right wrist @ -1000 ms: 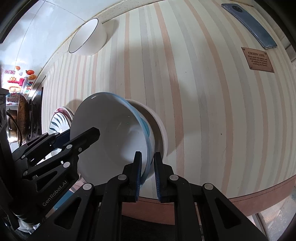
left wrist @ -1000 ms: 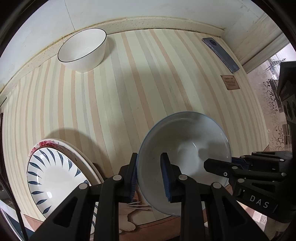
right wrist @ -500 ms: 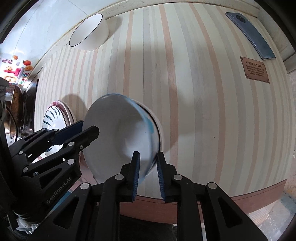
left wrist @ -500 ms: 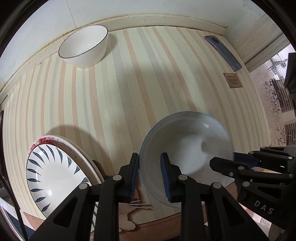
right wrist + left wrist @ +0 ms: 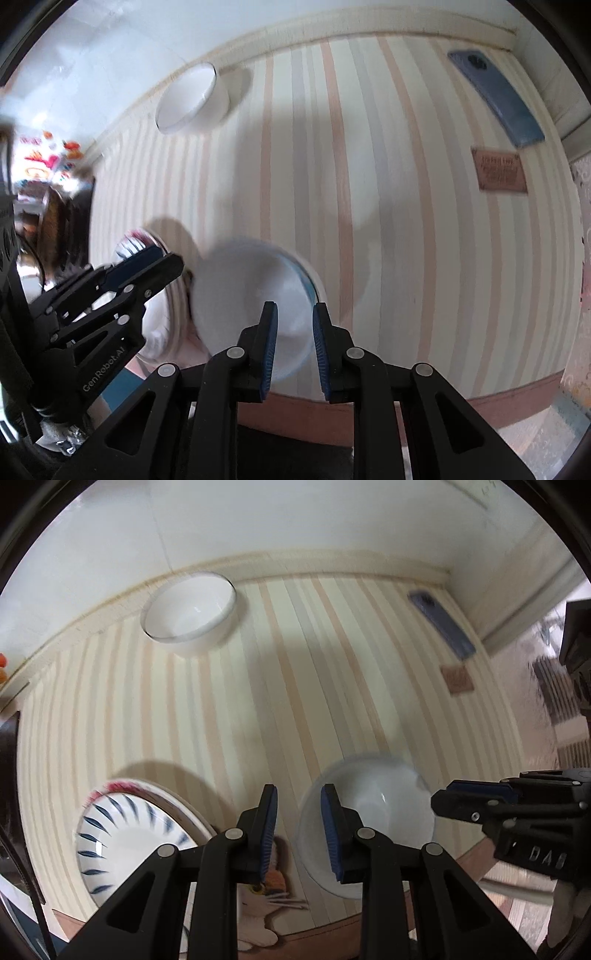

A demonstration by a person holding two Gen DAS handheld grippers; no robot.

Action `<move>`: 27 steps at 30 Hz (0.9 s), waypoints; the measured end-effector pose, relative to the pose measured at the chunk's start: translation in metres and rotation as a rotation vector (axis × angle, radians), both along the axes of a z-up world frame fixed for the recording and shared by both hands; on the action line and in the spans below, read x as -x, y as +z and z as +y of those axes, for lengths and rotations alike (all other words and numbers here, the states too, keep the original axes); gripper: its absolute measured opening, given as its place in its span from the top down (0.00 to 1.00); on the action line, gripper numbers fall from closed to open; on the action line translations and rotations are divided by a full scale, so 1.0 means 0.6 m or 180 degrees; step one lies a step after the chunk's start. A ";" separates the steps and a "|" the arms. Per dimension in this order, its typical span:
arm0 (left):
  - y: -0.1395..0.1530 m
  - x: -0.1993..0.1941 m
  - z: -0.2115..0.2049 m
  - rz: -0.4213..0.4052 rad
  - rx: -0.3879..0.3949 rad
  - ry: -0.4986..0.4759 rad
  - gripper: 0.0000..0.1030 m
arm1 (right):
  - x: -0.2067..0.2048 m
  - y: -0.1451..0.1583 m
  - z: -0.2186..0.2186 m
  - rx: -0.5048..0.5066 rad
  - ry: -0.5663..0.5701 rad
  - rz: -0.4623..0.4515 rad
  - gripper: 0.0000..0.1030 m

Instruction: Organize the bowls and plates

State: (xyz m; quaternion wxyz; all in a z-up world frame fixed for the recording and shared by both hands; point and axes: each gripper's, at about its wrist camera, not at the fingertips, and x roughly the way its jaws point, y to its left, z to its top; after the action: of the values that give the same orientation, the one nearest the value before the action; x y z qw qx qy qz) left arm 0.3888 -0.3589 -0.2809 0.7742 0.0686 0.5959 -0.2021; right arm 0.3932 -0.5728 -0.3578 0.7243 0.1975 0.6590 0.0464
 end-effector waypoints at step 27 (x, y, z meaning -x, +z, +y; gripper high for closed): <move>-0.133 -0.360 0.137 0.0244 0.0300 0.1062 0.78 | -0.445 -0.121 0.103 -0.0419 0.0088 -0.0158 0.84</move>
State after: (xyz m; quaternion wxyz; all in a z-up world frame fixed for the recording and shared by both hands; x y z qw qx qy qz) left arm 0.6048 -0.2769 -0.3605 0.7760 -0.0753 0.6180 -0.1010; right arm 0.6602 -0.5112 -0.4304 0.7252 0.2344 0.6389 0.1045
